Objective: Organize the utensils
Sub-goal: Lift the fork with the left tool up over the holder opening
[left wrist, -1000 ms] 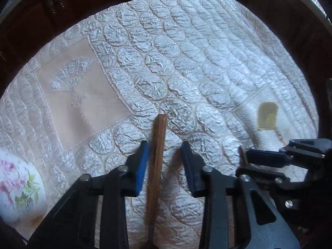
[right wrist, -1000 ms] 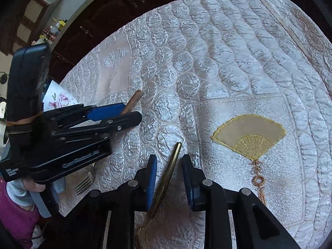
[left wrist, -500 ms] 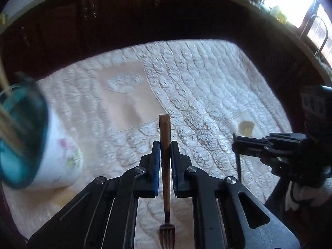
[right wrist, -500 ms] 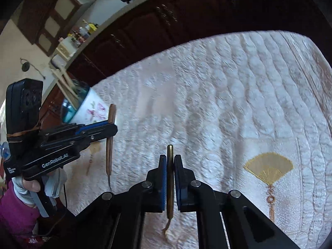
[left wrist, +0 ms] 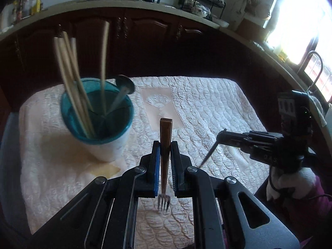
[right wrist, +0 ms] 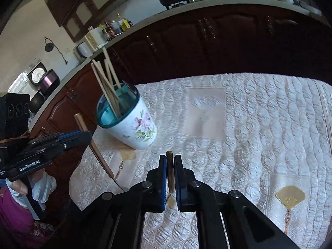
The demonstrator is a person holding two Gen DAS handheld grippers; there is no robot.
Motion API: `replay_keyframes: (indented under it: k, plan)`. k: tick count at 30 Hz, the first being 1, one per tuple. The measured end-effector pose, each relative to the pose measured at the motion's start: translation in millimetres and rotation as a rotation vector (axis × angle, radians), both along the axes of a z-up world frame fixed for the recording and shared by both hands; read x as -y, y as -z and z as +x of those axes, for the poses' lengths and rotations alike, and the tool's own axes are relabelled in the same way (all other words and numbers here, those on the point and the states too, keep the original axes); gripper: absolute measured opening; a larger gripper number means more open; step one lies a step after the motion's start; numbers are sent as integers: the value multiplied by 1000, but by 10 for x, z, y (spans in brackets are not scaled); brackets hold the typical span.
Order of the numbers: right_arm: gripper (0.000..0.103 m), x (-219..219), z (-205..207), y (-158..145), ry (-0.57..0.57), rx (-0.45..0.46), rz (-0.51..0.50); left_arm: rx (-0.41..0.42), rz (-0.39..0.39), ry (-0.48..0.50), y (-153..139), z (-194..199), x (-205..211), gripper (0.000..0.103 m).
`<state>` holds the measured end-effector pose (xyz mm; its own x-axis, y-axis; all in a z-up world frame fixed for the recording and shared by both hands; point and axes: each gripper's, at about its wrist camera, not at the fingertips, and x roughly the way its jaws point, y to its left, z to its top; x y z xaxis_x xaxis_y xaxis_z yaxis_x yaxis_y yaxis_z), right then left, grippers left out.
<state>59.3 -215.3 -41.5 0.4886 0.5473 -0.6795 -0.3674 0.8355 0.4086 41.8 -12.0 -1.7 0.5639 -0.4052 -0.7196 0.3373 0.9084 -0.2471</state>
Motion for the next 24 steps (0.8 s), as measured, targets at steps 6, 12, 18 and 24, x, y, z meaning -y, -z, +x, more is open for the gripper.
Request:
replay_keyframes:
  k: [6,12,18,24]
  plan:
    - [6,-248,46,-269,-44,60,4,50,-49,-55,-402,-86,-345,8]
    - [6,-414,151,-616,-91,123,27,104,-92,-98,-848,-72,-610,8]
    - [6,-608,259,-1024,-117,212,39,197,-75,-164,-1220,20,-799,8]
    - [6,-921,439,-1178,-137,248,18,220,-32,-235,-1182,310,-895,8]
